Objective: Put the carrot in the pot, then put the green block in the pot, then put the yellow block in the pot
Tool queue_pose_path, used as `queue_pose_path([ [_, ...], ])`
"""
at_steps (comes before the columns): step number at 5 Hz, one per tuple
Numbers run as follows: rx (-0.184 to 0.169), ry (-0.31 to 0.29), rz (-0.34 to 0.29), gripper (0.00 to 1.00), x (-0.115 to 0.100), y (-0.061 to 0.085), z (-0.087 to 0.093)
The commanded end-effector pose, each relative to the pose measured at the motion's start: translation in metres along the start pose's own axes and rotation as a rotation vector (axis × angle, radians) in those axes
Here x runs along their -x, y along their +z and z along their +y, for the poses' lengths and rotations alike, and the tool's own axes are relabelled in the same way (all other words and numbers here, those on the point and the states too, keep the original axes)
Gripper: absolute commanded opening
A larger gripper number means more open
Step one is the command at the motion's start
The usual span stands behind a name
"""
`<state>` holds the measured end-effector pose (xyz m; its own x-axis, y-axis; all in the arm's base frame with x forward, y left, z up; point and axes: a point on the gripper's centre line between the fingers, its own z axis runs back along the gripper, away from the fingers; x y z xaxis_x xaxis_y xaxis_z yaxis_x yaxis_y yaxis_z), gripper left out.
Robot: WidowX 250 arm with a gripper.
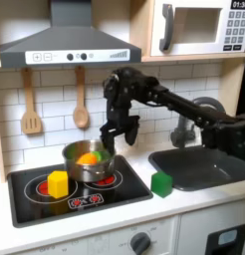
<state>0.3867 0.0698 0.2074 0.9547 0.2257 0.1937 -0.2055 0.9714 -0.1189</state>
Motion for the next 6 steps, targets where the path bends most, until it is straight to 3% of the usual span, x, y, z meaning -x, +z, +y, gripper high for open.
queue_pose_path([
  [1, 0.033, -0.049, 0.027, 1.0, 0.027, 0.003, -0.026],
  [5, 0.05, -0.075, 0.094, 1.0, 0.075, -0.005, -0.033],
  [6, 0.04, -0.094, 0.095, 1.0, 0.086, -0.005, -0.036],
])
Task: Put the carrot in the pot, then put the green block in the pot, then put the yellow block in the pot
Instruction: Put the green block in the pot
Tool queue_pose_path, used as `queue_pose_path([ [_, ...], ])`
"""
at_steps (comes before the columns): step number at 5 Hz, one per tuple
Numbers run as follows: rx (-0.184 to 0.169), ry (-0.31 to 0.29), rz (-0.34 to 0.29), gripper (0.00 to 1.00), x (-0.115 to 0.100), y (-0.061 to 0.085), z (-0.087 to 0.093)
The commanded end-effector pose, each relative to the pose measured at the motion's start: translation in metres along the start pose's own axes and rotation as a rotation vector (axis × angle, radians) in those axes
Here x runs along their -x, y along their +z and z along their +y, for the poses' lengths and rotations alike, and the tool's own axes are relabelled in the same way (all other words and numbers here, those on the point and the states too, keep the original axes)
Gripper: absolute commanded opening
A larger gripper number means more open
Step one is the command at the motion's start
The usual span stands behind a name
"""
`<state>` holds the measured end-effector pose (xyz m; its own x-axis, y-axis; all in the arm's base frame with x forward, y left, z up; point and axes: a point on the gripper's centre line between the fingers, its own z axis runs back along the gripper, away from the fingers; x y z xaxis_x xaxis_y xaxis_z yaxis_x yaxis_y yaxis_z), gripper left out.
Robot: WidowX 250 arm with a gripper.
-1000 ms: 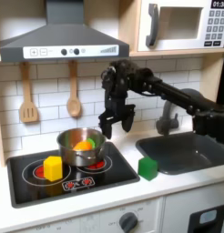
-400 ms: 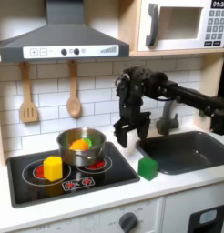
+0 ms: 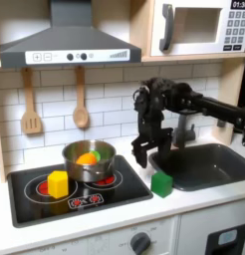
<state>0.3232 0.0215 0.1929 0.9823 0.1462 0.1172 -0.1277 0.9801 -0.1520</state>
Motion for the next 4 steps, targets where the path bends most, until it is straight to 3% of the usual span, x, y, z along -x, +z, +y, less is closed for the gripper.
queue_pose_path([
  [1, -0.002, -0.033, 0.001, 1.0, 0.019, -0.001, -0.006],
  [3, -0.018, -0.02, 0.007, 1.0, 0.029, -0.003, -0.002],
  [4, -0.06, 0.008, 0.021, 1.0, 0.028, -0.011, -0.001],
])
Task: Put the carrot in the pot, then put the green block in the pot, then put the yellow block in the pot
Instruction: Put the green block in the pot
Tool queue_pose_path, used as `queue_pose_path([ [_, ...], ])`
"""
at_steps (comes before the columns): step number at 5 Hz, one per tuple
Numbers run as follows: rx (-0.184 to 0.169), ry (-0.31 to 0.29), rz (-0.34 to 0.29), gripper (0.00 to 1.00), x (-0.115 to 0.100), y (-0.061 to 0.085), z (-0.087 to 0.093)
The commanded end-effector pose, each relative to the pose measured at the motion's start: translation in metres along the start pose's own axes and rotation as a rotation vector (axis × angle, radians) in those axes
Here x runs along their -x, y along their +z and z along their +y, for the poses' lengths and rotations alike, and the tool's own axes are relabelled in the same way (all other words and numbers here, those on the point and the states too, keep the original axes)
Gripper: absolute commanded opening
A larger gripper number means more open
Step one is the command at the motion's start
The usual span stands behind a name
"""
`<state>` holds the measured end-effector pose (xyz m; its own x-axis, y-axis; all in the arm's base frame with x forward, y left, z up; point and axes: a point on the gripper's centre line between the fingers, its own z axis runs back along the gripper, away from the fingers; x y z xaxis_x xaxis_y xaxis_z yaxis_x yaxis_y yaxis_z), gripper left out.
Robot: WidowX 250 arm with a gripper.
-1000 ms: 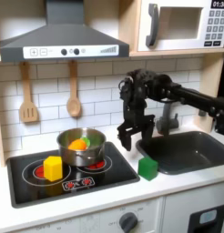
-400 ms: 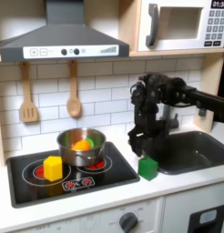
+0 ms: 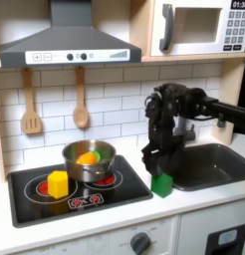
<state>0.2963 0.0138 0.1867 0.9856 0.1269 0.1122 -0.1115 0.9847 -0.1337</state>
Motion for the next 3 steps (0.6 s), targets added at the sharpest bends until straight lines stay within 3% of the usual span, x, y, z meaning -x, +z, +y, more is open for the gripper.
queue_pose_path([
  [1, -0.063, 0.024, 0.012, 1.0, -0.0024, -0.0089, 0.0001],
  [3, -0.064, 0.013, 0.028, 1.0, -0.0027, -0.0166, -0.0074],
])
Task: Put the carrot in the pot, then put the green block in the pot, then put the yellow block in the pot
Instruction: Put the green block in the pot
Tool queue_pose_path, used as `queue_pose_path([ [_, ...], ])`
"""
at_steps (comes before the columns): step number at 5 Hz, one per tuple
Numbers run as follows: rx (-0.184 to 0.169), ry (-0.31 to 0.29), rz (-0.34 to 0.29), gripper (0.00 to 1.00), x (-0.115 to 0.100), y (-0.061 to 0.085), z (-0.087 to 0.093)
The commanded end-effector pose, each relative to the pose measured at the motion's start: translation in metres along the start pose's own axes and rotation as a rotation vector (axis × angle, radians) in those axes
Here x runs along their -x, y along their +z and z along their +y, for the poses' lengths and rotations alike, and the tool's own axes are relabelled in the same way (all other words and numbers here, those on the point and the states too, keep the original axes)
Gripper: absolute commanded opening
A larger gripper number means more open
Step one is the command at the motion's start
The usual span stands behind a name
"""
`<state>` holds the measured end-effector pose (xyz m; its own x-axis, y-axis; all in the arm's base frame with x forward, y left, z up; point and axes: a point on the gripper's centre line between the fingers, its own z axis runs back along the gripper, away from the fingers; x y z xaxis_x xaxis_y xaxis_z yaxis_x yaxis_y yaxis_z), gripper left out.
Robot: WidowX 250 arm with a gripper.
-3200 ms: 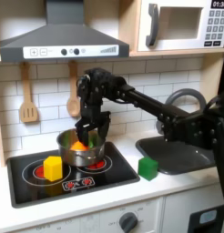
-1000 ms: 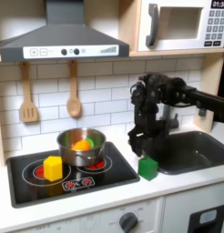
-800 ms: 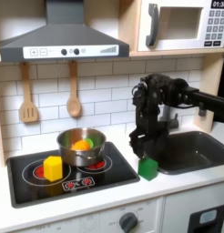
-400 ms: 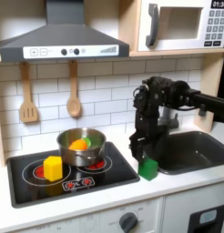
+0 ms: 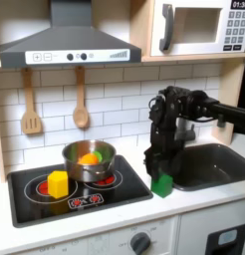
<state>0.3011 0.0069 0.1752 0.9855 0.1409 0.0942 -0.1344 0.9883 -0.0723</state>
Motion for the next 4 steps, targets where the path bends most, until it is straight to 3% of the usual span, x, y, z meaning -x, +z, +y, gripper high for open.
queue_pose_path([
  [1, -0.005, -0.001, 0.018, 1.0, 0.0, -0.007, 0.0],
  [4, -0.026, -0.007, 0.036, 1.0, 0.007, -0.018, 0.004],
])
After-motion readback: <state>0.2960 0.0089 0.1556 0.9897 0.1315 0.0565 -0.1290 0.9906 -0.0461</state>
